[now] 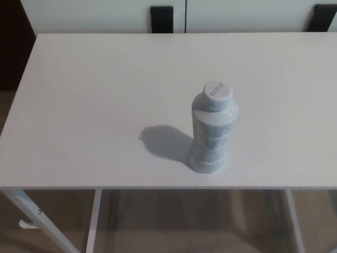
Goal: The robot picks up a bottle from a person using its left hand and walk towards the table in frontand put the bottle on the table.
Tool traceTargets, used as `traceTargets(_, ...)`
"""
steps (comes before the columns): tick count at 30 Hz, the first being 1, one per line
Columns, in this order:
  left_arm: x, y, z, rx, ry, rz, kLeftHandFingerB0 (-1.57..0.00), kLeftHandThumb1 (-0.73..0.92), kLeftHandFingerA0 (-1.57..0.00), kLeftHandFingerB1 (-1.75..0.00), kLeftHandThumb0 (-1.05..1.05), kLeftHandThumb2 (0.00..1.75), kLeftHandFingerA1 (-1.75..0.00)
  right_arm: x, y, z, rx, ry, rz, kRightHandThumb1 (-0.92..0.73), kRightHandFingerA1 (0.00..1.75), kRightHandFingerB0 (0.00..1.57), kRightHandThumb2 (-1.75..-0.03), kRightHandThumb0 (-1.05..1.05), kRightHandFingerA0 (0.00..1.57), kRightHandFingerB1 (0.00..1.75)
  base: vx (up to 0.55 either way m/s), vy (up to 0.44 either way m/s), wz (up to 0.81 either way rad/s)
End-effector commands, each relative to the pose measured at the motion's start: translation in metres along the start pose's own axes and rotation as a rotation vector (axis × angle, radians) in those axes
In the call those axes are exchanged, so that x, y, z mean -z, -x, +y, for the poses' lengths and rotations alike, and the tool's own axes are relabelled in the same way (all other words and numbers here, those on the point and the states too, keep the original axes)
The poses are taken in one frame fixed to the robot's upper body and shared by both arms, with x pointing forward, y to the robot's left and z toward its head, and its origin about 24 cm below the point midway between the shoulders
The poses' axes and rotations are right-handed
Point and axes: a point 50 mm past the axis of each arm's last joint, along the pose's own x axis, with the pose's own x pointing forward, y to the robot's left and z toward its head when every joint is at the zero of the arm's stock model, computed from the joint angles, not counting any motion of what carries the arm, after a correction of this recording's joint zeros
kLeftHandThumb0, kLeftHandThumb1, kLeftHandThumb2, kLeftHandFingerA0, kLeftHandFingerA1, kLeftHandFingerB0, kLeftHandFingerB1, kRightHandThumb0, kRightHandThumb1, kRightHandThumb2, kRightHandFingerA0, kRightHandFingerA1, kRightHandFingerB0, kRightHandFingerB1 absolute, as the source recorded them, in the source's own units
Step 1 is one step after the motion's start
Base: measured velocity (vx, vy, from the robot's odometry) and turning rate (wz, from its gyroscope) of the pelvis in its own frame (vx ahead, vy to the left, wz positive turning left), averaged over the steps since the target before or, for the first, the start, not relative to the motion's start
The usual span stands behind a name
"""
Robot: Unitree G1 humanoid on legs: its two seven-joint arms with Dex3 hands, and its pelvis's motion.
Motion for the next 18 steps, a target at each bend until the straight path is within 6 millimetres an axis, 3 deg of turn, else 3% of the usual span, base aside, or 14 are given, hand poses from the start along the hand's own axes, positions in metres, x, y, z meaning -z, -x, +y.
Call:
traceTargets(1, 0.037, -0.079, 0.077, -0.577, 0.088, 0.217, -0.27, 0.7, -0.25, -0.31, -0.63, 0.62, -0.32, 0.014, 0.002, 0.004, -0.008, -0.013, 0.038, -0.73, 0.47, 0.52, -0.62, -0.33, 0.64, 0.4, 0.0, 0.0, 0.0)
traceTargets(6, 0.065, -0.067, 0.084, -0.623, 0.074, 0.336, -0.28, 0.81, -0.29, -0.31, -0.74, 0.65, -0.33, 0.014, 0.001, 0.011, -0.022, -0.042, 0.03, -0.72, 0.47, 0.48, -0.61, -0.31, 0.61, 0.4, 0.0, 0.0, 0.0)
traceTargets(9, 0.074, -0.062, 0.086, -0.611, -0.075, 0.476, -0.28, 0.86, -0.26, -0.31, -0.79, 0.66, -0.31, 0.009, 0.002, 0.004, -0.01, -0.037, 0.014, -0.71, 0.47, 0.48, -0.61, -0.32, 0.61, 0.39, 0.0, 0.0, 0.0)
traceTargets(12, 0.069, -0.062, 0.089, -0.584, 0.058, 0.39, -0.26, 0.79, -0.25, -0.29, -0.72, 0.65, -0.3, 0.001, 0.001, -0.004, 0.01, -0.036, -0.005, -0.72, 0.45, 0.51, -0.62, -0.35, 0.63, 0.39, 0.0, 0.0, 0.0)
traceTargets(18, 0.057, -0.068, 0.096, -0.552, 0.055, 0.345, -0.19, 0.79, -0.19, -0.3, -0.71, 0.64, -0.31, -0.009, 0.0, -0.01, 0.037, -0.012, -0.024, -0.71, 0.44, 0.52, -0.61, -0.34, 0.6, 0.39, 0.0, 0.0, 0.0)
